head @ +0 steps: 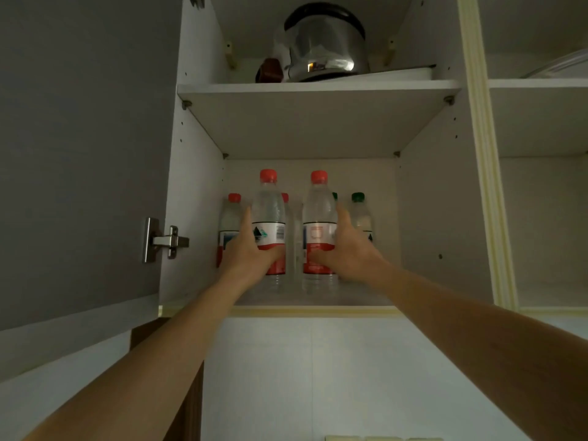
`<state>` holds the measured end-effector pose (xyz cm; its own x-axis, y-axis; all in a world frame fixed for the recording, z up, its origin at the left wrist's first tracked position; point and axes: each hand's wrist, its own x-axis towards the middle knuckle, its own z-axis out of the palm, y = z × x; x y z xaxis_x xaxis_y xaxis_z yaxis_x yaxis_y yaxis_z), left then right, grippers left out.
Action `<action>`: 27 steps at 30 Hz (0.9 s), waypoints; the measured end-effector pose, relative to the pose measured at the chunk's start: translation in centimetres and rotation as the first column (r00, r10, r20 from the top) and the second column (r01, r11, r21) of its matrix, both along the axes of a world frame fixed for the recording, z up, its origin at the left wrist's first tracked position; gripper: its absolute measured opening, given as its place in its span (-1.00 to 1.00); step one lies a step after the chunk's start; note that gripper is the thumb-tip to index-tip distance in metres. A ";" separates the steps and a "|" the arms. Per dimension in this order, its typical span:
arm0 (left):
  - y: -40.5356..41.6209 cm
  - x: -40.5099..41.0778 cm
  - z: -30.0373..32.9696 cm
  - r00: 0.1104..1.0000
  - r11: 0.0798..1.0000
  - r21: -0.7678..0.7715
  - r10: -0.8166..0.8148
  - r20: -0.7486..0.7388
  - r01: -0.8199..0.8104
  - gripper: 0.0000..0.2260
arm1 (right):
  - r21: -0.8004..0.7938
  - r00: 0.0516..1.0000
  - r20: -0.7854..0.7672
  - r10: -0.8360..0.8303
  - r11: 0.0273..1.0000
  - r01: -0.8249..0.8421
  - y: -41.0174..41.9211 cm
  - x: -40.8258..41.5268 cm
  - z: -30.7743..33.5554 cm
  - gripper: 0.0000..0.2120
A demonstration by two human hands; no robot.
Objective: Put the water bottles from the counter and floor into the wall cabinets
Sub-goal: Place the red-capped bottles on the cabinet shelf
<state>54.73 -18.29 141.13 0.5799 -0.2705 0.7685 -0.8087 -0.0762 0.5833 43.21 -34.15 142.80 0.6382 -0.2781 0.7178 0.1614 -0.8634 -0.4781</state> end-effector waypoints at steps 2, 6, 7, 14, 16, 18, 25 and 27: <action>-1.0 -0.7 -0.1 1.000 1.000 0.020 0.013 0.026 -0.013 -0.05 | -0.009 0.999 0.009 -0.053 0.999 0.053 -1.7 -1.7 -0.1 -0.10; -2.9 -1.7 -0.1 0.998 0.997 0.059 -0.043 0.047 0.041 -0.14 | 0.011 0.991 -0.029 -0.133 0.991 0.134 -5.1 -4.2 -0.1 -0.07; -3.2 -2.0 -0.2 0.995 0.995 0.059 -0.081 0.050 0.078 -0.17 | 0.016 0.987 -0.031 -0.157 0.987 0.157 -5.9 -4.7 -0.1 -0.06; -4.1 -2.1 -1.0 0.988 0.985 0.149 -0.107 0.108 0.090 -0.10 | 0.064 0.952 -0.060 -0.301 0.950 0.305 -10.2 -5.5 0.1 -0.13; -4.3 -2.3 -1.5 0.989 0.975 0.221 -0.036 0.146 0.002 0.03 | 0.091 0.943 -0.093 -0.318 0.941 0.326 -11.1 -4.8 0.3 -0.09; -4.5 -2.6 -2.0 0.980 0.968 0.248 -0.003 0.199 -0.048 0.09 | 0.115 0.941 -0.121 -0.317 0.937 0.331 -11.7 -3.9 0.6 -0.05; -4.8 -2.2 -2.2 0.964 0.962 0.254 0.034 0.263 -0.103 0.10 | 0.103 0.917 -0.167 -0.361 0.919 0.381 -13.5 -1.1 0.6 -0.06; -4.8 -2.1 -2.2 0.966 0.961 0.255 0.035 0.258 -0.103 0.10 | 0.126 0.907 -0.202 -0.369 0.909 0.398 -13.6 -0.9 0.9 -0.12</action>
